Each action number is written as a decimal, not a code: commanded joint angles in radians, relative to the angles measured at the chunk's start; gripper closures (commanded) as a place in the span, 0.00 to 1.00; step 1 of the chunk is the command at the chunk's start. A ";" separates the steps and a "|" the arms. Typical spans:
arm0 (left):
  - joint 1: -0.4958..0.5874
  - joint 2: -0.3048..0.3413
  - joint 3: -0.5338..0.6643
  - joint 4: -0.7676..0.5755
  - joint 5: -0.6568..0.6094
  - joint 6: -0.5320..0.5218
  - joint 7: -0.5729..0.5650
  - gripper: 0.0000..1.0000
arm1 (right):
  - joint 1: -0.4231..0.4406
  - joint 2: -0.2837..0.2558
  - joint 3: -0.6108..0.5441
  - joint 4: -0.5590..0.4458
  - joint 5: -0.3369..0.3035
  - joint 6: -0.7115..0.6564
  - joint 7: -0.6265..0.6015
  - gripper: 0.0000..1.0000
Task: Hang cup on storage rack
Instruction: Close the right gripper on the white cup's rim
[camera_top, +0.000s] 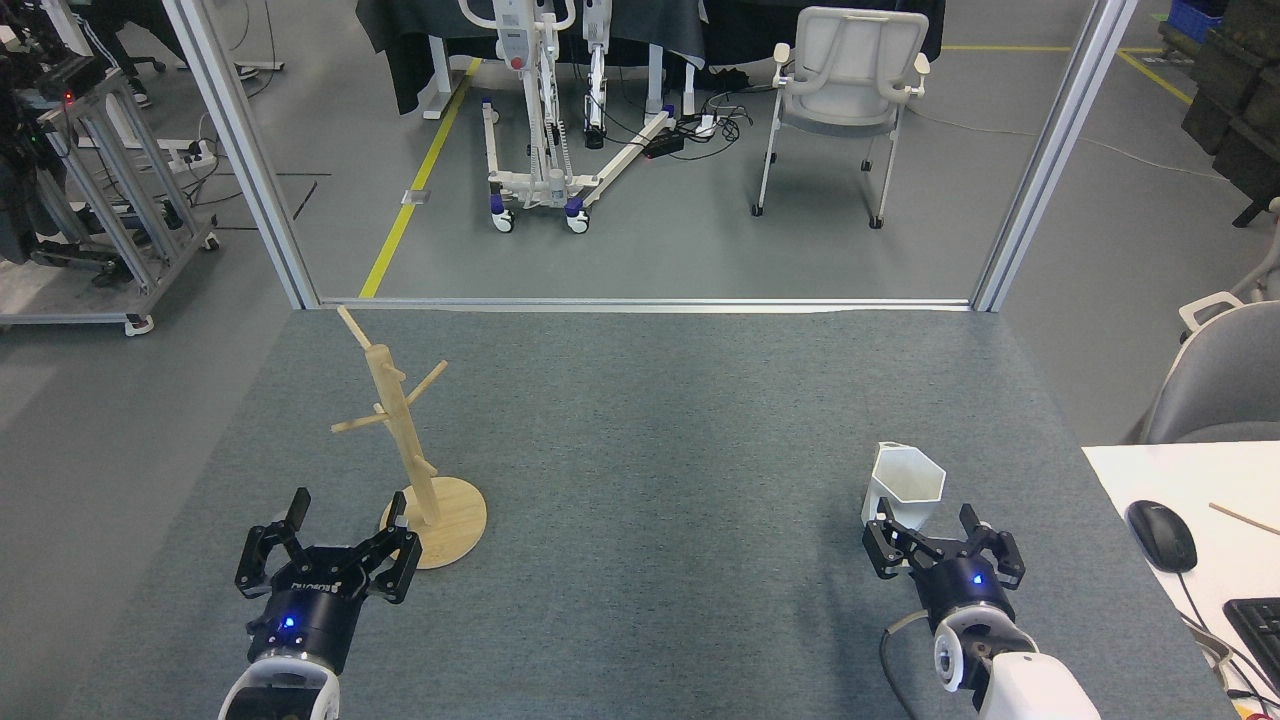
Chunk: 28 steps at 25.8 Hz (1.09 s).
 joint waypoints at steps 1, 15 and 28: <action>-0.001 0.000 0.000 0.001 0.000 0.000 0.004 0.01 | -0.052 0.018 0.029 0.055 0.000 -0.002 0.001 0.02; 0.000 0.003 -0.002 0.000 0.000 0.000 0.008 0.01 | -0.170 0.049 0.030 0.180 -0.004 0.005 -0.001 0.02; 0.020 0.001 -0.002 -0.006 0.000 0.000 0.008 0.01 | -0.213 0.043 0.026 0.285 -0.004 0.002 -0.001 0.02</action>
